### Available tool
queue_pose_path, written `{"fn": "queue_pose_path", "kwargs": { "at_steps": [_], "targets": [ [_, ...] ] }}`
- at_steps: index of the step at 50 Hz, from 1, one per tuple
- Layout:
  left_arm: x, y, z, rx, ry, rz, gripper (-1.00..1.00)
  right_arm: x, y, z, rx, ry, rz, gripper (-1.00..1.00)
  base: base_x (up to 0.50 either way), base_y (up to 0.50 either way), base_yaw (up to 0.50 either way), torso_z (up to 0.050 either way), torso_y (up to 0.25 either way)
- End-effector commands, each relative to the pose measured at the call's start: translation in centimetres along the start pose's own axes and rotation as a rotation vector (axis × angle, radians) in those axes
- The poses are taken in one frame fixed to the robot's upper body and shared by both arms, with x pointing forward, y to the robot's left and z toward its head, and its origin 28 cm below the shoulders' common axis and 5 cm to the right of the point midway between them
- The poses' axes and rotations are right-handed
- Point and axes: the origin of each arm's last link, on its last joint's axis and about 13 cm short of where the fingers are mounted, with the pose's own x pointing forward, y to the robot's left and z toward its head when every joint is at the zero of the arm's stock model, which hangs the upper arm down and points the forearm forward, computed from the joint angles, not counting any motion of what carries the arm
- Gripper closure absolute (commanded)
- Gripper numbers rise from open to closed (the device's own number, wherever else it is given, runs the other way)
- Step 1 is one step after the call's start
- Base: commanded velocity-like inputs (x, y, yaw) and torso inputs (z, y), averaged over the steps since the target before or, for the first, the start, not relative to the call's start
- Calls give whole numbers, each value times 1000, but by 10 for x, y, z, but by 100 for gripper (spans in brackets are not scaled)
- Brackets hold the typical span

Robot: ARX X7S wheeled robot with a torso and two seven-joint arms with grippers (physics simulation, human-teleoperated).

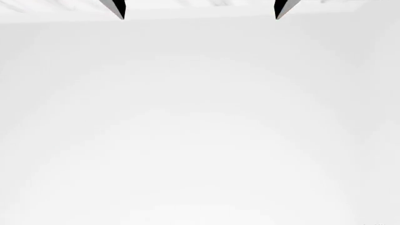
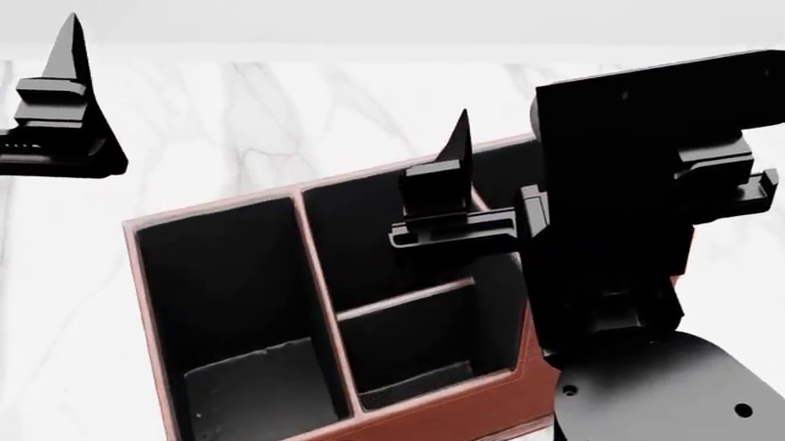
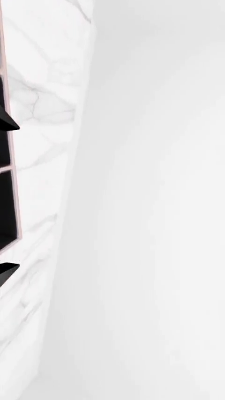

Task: Pick up the book and place it in the left compartment of the caddy.

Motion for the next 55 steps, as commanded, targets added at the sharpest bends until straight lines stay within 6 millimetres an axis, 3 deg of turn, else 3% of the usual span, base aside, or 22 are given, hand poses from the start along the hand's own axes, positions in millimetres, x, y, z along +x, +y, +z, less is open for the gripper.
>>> {"fn": "queue_pose_path", "kwargs": {
  "at_steps": [1, 14, 18, 27, 37, 41, 55],
  "targets": [
    [2, 2, 0, 4, -2, 11, -100, 2, -4, 3, -3, 28, -16, -100, 0, 0, 0, 0, 0],
    [3, 3, -1, 5, 0, 16, -100, -6, -32, 24, -69, 196, 29, -100, 0, 0, 0, 0, 0],
    [3, 3, -1, 5, 0, 18, -100, -8, -35, 25, -57, 205, 108, -100, 0, 0, 0, 0, 0],
    [3, 4, 1, 10, -4, 23, -100, -12, -47, 23, -162, 404, 203, -100, 0, 0, 0, 0, 0],
    [3, 5, 0, 11, -3, 23, -100, -21, -61, 20, -414, 560, 350, -100, 0, 0, 0, 0, 0],
    [4, 6, 0, 12, -3, 27, -100, -22, -68, 22, -447, 542, 406, -100, 0, 0, 0, 0, 0],
    [5, 4, 1, 16, -4, 23, -100, -37, -90, 14, -584, 770, 584, -100, 0, 0, 0, 0, 0]
  ]
}}
